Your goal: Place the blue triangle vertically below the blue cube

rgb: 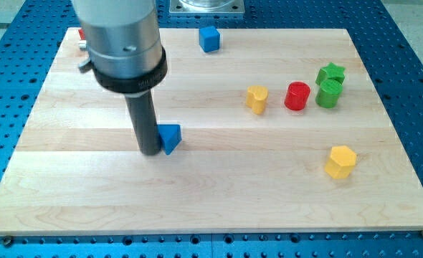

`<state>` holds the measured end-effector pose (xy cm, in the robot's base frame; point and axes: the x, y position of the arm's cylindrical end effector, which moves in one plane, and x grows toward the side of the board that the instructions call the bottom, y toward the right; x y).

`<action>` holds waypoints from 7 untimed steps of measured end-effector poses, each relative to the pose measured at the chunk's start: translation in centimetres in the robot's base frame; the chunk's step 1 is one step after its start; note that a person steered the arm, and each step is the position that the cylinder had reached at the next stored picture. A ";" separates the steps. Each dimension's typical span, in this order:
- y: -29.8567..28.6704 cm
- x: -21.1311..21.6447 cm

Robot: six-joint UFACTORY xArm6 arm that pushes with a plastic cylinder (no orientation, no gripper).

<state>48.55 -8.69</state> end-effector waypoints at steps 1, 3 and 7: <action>3.8 0.5; 6.7 -0.4; 2.7 -13.6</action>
<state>34.98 -6.01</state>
